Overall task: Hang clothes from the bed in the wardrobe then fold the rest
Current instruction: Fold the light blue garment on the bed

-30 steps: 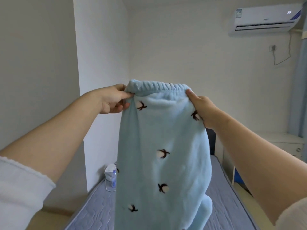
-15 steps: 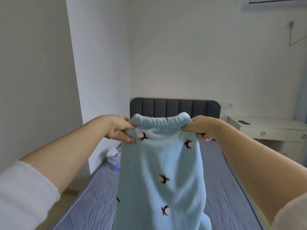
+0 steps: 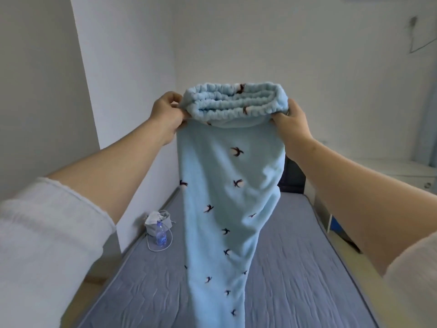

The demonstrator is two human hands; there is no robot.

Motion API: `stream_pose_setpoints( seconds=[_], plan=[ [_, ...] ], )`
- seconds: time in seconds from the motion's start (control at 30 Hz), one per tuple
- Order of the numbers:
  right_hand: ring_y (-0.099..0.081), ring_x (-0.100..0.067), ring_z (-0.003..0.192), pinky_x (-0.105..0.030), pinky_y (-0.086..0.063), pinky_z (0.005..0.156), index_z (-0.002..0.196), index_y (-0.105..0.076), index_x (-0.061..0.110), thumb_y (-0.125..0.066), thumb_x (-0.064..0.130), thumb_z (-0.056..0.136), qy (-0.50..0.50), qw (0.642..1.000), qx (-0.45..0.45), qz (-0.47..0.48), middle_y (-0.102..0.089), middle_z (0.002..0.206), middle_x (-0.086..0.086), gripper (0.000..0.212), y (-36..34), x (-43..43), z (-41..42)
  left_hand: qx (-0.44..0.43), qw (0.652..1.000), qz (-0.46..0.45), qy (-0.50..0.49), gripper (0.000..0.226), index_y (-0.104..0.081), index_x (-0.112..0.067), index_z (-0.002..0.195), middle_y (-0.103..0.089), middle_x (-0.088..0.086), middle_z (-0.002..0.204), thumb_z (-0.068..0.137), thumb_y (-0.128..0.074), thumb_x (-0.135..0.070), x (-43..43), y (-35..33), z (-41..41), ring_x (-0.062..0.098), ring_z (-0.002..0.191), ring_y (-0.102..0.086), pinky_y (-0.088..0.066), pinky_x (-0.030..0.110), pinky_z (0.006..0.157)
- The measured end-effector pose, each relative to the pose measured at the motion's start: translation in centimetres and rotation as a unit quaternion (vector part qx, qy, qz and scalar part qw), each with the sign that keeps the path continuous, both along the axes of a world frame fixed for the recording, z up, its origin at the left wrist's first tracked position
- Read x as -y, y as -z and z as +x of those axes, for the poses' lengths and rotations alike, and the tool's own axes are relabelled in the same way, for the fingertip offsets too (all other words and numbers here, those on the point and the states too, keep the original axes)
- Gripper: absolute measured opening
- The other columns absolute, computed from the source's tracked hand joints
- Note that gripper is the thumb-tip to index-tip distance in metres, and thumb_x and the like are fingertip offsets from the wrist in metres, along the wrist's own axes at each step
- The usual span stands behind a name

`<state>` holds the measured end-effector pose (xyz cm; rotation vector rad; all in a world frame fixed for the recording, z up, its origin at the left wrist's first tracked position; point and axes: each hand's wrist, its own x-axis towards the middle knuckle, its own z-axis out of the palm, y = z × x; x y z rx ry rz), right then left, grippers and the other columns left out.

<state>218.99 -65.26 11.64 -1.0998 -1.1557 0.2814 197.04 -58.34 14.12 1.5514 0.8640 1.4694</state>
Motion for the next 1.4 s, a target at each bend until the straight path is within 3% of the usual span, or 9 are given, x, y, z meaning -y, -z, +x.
stream_pose_setpoints(
  seconds=[0.27,0.37,0.5,0.57,0.7,0.9,0.97,1.13,1.4],
  plan=[
    [-0.063,-0.009,0.091,-0.021,-0.052,0.077,0.102,-0.061,0.02,-0.048,0.005,0.086,-0.023,0.999,-0.018,0.022,-0.067,0.099,0.001,0.026,0.8,4.5,-1.2,-0.042,0.997,0.025,0.059,0.03,-0.062,-0.011,0.098,-0.063,0.008,0.097,0.078,-0.064,0.011,2.0,1.6,-1.1,0.024,0.094,-0.061,-0.054,0.036,0.086],
    [-0.059,-0.005,0.076,-0.021,-0.05,0.067,0.094,-0.064,0.018,-0.048,0.01,0.081,0.019,0.999,-0.034,-0.029,-0.064,0.084,0.005,0.022,4.2,6.2,-1.4,-0.132,0.988,-0.008,0.075,0.023,-0.066,-0.016,0.089,-0.067,-0.002,0.088,0.077,-0.069,0.004,2.8,4.7,-1.8,0.015,0.085,-0.063,-0.056,0.023,0.072],
    [-0.054,-0.028,0.11,-0.047,-0.044,0.097,0.084,-0.065,0.018,-0.052,0.027,0.073,0.123,0.974,-0.04,-0.186,-0.065,0.1,-0.008,0.02,11.4,8.6,-1.3,-0.236,0.967,-0.043,0.09,0.024,-0.064,-0.026,0.076,-0.063,-0.019,0.068,0.074,-0.075,-0.004,5.5,11.5,-2.1,-0.005,0.064,-0.052,-0.042,0.001,0.051],
    [-0.056,-0.032,0.106,-0.048,-0.046,0.095,0.087,-0.065,0.012,-0.052,0.021,0.074,0.121,0.962,-0.057,-0.239,-0.066,0.098,-0.013,0.02,15.3,10.3,-1.5,-0.248,0.96,-0.068,0.111,0.026,-0.066,-0.027,0.075,-0.066,-0.021,0.068,0.072,-0.077,-0.004,7.2,15.5,-2.6,-0.01,0.064,-0.057,-0.043,0.003,0.055],
    [-0.05,-0.02,0.067,-0.03,-0.043,0.061,0.089,-0.056,-0.005,-0.051,0.015,0.062,0.056,0.944,-0.108,-0.307,-0.056,0.074,-0.009,0.034,23.2,15.6,-2.9,-0.26,0.935,-0.17,0.17,0.029,-0.067,-0.023,0.092,-0.07,-0.014,0.088,0.074,-0.074,-0.002,11.8,24.5,-4.2,-0.005,0.082,-0.062,-0.046,0.007,0.067],
    [-0.043,-0.02,0.066,-0.029,-0.035,0.059,0.076,-0.047,0.006,-0.05,0.003,0.076,0.014,0.9,-0.144,-0.411,-0.046,0.072,-0.008,0.004,33.4,25.2,-4.9,-0.238,0.917,-0.284,0.149,0.03,-0.06,-0.025,0.101,-0.065,-0.007,0.097,0.081,-0.069,-0.004,21.0,35.6,-5.9,0.004,0.089,-0.059,-0.047,0.011,0.067],
    [-0.046,-0.021,0.069,-0.029,-0.039,0.059,0.077,-0.05,0.007,-0.049,0.002,0.077,0.004,0.891,-0.147,-0.43,-0.05,0.075,-0.008,0.005,35.3,27.8,-5.2,-0.24,0.906,-0.315,0.151,0.035,-0.057,-0.024,0.111,-0.064,-0.005,0.105,0.082,-0.069,-0.009,23.8,38.0,-6.6,0.009,0.098,-0.059,-0.047,0.021,0.078],
    [-0.047,-0.021,0.079,-0.034,-0.04,0.069,0.104,-0.054,-0.01,-0.05,0.005,0.079,0.001,0.868,-0.152,-0.472,-0.05,0.081,-0.02,0.029,38.9,32.7,-6.4,-0.226,0.903,-0.345,0.122,0.03,-0.053,-0.027,0.106,-0.062,-0.012,0.098,0.084,-0.067,-0.012,30.1,41.8,-8.2,0.002,0.09,-0.056,-0.043,0.017,0.072],
    [-0.047,-0.019,0.068,-0.028,-0.039,0.058,0.085,-0.057,-0.005,-0.051,0.007,0.078,-0.031,0.81,-0.198,-0.551,-0.053,0.081,-0.007,0.014,43.9,39.1,-9.0,-0.233,0.854,-0.453,0.105,0.039,-0.054,-0.016,0.12,-0.064,0.002,0.109,0.084,-0.068,-0.015,38.0,46.8,-11.1,0.016,0.098,-0.061,-0.05,0.03,0.082]
  ],
)
